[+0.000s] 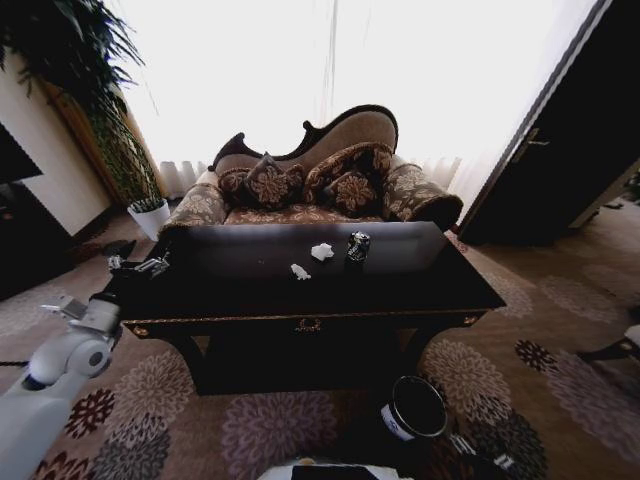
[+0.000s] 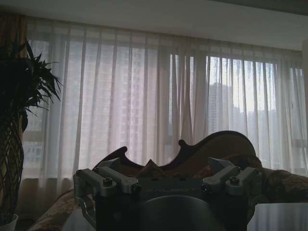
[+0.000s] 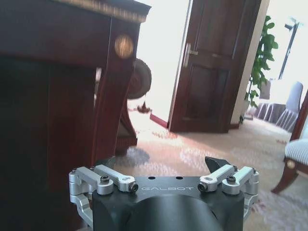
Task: Move to the front of the table and place the trash on the table into the trash bin.
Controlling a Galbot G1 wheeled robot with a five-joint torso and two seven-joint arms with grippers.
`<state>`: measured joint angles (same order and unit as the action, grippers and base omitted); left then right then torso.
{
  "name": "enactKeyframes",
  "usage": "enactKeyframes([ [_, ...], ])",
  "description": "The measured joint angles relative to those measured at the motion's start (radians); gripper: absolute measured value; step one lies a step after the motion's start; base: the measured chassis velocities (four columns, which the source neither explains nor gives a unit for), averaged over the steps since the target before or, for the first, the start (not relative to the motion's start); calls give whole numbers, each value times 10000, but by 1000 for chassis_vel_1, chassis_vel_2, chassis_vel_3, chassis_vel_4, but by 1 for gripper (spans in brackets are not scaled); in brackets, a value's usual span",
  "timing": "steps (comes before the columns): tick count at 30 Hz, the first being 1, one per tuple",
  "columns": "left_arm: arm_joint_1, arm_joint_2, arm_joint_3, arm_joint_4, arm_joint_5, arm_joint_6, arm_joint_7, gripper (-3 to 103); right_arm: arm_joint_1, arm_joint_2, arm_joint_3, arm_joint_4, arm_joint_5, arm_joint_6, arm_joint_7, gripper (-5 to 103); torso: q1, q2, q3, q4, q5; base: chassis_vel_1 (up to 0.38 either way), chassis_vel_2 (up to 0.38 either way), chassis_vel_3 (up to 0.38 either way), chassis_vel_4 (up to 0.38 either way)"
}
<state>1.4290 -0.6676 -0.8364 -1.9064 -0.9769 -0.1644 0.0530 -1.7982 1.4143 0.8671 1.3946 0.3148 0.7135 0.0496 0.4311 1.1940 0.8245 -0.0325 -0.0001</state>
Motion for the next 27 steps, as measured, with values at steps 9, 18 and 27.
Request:
enactKeyframes([
  [9,0,0,0,0,1,0,0,100,-2233,-182,337,3823,560,1,11,100,0,0,1,2,1,0,0,0,0],
  [18,0,0,0,0,0,-2,0,100,-3525,-530,178,6116,745,-271,21,100,0,0,1,0,1,0,0,0,0],
  [27,-1,0,2,1,0,-4,-4,100,-2291,-1555,-1,8106,1081,-2943,3,100,2,-1,3,1,2,0,0,0,0],
])
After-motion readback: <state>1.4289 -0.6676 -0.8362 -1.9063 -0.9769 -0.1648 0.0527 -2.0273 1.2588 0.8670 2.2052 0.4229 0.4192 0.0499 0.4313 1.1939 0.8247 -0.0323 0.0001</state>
